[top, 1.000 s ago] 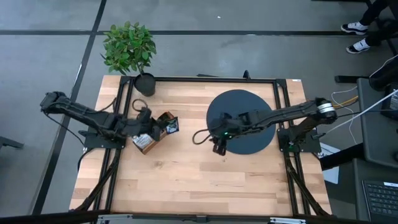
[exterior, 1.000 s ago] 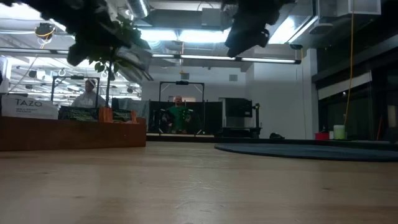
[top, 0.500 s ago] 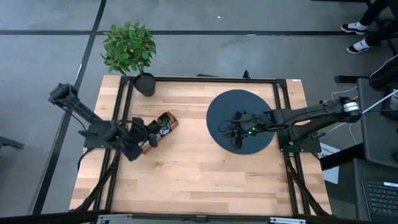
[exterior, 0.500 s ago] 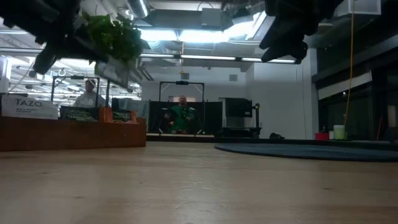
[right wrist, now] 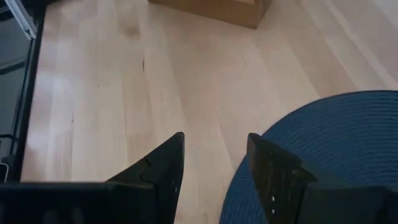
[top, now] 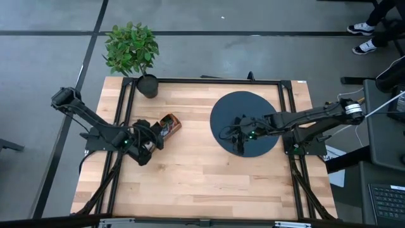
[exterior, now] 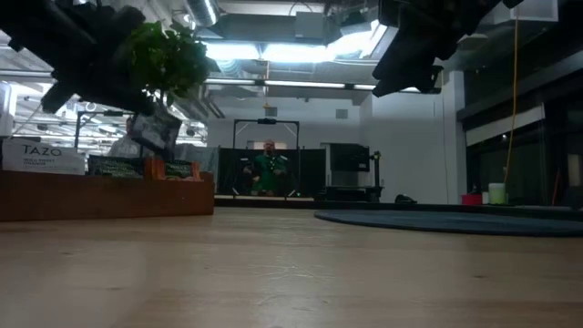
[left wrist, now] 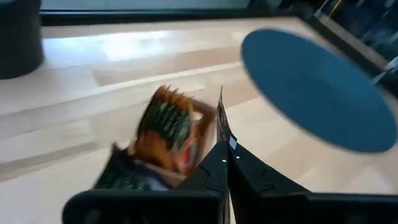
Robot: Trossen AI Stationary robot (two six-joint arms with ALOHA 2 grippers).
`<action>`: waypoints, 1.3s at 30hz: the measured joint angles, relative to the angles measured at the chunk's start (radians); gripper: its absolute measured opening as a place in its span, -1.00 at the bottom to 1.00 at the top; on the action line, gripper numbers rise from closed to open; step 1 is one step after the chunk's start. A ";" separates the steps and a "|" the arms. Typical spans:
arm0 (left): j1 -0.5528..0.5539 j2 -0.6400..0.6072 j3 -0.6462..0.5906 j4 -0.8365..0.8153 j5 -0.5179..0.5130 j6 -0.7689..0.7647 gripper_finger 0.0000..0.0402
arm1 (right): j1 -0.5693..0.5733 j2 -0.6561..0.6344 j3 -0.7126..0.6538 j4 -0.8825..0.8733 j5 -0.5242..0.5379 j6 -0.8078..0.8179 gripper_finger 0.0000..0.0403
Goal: Pick & Place Tea
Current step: Put the black tea bag into the middle section of the wooden organizer
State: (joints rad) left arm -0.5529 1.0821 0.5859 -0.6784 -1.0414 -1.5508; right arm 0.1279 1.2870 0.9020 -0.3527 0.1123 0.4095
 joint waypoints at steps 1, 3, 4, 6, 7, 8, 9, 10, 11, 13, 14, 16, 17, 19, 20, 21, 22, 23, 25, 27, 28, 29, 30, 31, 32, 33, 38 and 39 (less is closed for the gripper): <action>-0.001 0.000 0.011 -0.034 0.016 0.000 -0.99 | -0.002 0.001 0.000 -0.003 0.000 0.000 -0.13; -0.012 -0.001 0.019 -0.058 0.038 0.000 -0.99 | -0.009 0.002 0.000 -0.002 -0.001 -0.001 -0.13; -0.020 -0.001 0.019 -0.058 0.047 0.000 -0.99 | -0.013 0.002 0.000 -0.001 -0.001 -0.001 -0.13; -0.040 0.000 0.019 -0.059 0.046 -0.011 -0.99 | -0.022 0.002 0.000 -0.002 -0.001 0.000 -0.13; -0.048 0.003 0.019 -0.063 0.040 -0.017 -0.99 | -0.025 0.002 0.000 -0.002 -0.001 0.000 -0.13; -0.055 0.005 0.019 -0.077 0.040 -0.024 -0.99 | -0.029 0.002 0.000 -0.001 -0.001 -0.001 -0.13; -0.059 0.005 0.019 -0.102 0.042 -0.038 -0.99 | -0.032 0.002 0.000 -0.002 -0.001 -0.002 -0.13; -0.063 0.005 0.019 -0.130 0.042 -0.058 -0.99 | -0.034 0.002 0.000 -0.002 -0.001 -0.003 -0.13; -0.064 0.005 0.019 -0.157 0.041 -0.082 -0.99 | -0.035 0.002 0.000 -0.002 -0.001 -0.003 -0.13; -0.071 0.005 0.019 -0.207 0.041 -0.124 -0.99 | -0.040 0.002 0.000 -0.002 -0.001 -0.006 -0.13; -0.076 0.005 0.019 -0.226 0.042 -0.140 -0.99 | -0.040 0.002 0.000 -0.002 -0.001 -0.010 -0.13; -0.083 0.005 0.019 -0.250 0.045 -0.154 -0.99 | -0.040 0.002 0.000 -0.002 -0.001 -0.013 -0.13; -0.084 0.005 0.019 -0.254 0.047 -0.154 -0.99 | -0.040 0.002 0.000 -0.002 -0.001 -0.013 -0.13; -0.089 0.005 0.019 -0.261 0.047 -0.147 -0.99 | -0.040 0.002 0.000 -0.002 -0.001 -0.013 -0.13; -0.089 0.005 0.019 -0.267 0.047 -0.141 -0.99 | -0.040 0.002 0.000 -0.002 -0.001 -0.013 -0.13; -0.089 0.007 0.019 -0.271 0.047 -0.136 -0.99 | -0.040 0.002 0.000 -0.002 -0.001 -0.015 -0.13; -0.089 0.008 0.013 -0.267 0.046 -0.135 -0.99 | -0.040 0.002 0.000 -0.002 -0.001 -0.019 -0.13; -0.089 0.009 0.006 -0.269 0.047 -0.146 -0.99 | -0.040 0.002 0.000 -0.002 0.000 -0.021 -0.13; -0.086 0.011 -0.008 -0.266 0.050 -0.176 -0.99 | -0.040 0.002 0.000 -0.002 0.000 -0.021 -0.13; -0.081 0.015 -0.025 -0.265 0.055 -0.216 -0.99 | -0.040 0.002 0.000 0.000 0.000 -0.022 -0.13; -0.079 0.015 -0.034 -0.266 0.058 -0.237 -0.99 | -0.040 0.002 0.000 0.004 0.000 -0.023 -0.13; -0.077 0.015 -0.041 -0.266 0.058 -0.258 -0.98 | -0.040 0.002 0.000 0.011 0.000 -0.023 -0.13; -0.075 0.015 -0.047 -0.265 0.055 -0.277 -0.97 | -0.040 0.002 0.000 0.018 0.000 -0.024 -0.13; -0.072 0.015 -0.053 -0.265 0.047 -0.292 -0.95 | -0.040 0.002 0.000 0.026 0.000 -0.025 -0.13; -0.070 0.015 -0.056 -0.266 0.044 -0.304 -0.94 | -0.040 0.002 0.000 0.030 0.000 -0.025 -0.13; -0.067 0.015 -0.058 -0.266 0.041 -0.314 -0.93 | -0.040 0.002 0.000 0.031 0.000 -0.025 -0.13; -0.060 0.015 -0.058 -0.264 0.041 -0.321 -0.84 | -0.040 0.002 0.000 0.035 0.000 -0.025 -0.13; -0.060 0.015 -0.058 -0.264 0.041 -0.321 -0.82 | -0.040 0.002 0.000 0.035 0.000 -0.025 -0.13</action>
State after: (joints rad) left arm -0.6125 1.0973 0.5282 -0.9423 -1.0004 -1.8721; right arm 0.0879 1.2888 0.9020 -0.3179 0.1123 0.3843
